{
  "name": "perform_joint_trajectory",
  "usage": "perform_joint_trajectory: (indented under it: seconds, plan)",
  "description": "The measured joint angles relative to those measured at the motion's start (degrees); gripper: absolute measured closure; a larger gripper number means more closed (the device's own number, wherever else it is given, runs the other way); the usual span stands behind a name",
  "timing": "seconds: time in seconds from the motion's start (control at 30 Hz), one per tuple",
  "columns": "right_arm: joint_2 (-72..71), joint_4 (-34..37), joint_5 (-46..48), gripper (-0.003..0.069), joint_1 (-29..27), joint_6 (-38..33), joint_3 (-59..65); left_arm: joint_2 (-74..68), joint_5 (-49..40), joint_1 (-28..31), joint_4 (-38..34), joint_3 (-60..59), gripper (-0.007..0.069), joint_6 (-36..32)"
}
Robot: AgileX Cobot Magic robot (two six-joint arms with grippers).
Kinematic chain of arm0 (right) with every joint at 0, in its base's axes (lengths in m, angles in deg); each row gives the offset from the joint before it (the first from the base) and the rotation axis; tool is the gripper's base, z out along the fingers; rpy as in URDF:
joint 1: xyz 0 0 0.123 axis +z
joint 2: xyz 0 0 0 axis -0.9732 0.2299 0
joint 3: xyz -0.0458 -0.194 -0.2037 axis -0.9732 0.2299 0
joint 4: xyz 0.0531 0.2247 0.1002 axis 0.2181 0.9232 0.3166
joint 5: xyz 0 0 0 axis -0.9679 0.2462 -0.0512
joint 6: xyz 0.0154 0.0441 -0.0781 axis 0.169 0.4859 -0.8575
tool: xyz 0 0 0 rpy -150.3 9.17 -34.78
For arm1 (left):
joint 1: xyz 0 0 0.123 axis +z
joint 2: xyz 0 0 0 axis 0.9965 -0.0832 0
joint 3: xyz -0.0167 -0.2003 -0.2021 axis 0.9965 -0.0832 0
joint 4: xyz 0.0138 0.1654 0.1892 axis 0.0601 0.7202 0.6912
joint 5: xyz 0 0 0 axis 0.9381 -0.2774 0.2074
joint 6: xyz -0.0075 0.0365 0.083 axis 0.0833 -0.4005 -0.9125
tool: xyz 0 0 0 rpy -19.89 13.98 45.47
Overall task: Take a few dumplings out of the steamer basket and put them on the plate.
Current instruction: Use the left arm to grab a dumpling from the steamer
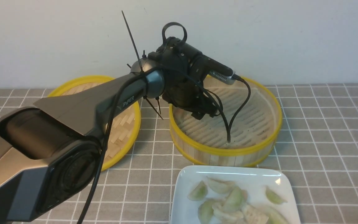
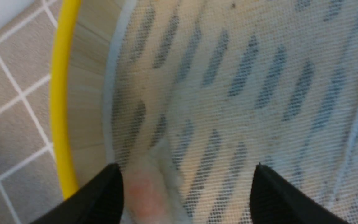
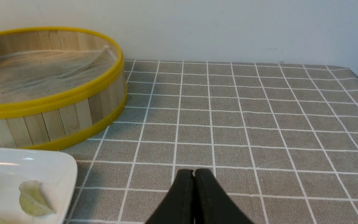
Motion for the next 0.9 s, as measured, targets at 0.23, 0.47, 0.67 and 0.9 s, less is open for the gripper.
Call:
perform_joint_trajectory:
  seconds: [0.23, 0.47, 0.67, 0.9]
  plan:
    - [0.00, 0.00, 0.00, 0.0673, 0.00, 0.00, 0.00, -0.59, 0.47, -0.06, 0.85, 0.08, 0.0133, 0.00]
    - [0.00, 0.00, 0.00, 0.0673, 0.00, 0.00, 0.00, -1.93, 0.82, -0.36, 1.61, 0.47, 0.0133, -0.01]
    - [0.00, 0.00, 0.00, 0.0673, 0.00, 0.00, 0.00, -2.05, 0.94, -0.43, -0.66, 0.83, 0.0133, -0.01]
    - [0.00, 0.00, 0.00, 0.0673, 0.00, 0.00, 0.00, -2.47, 1.14, -0.61, -6.67, 3.50, 0.0132, -2.52]
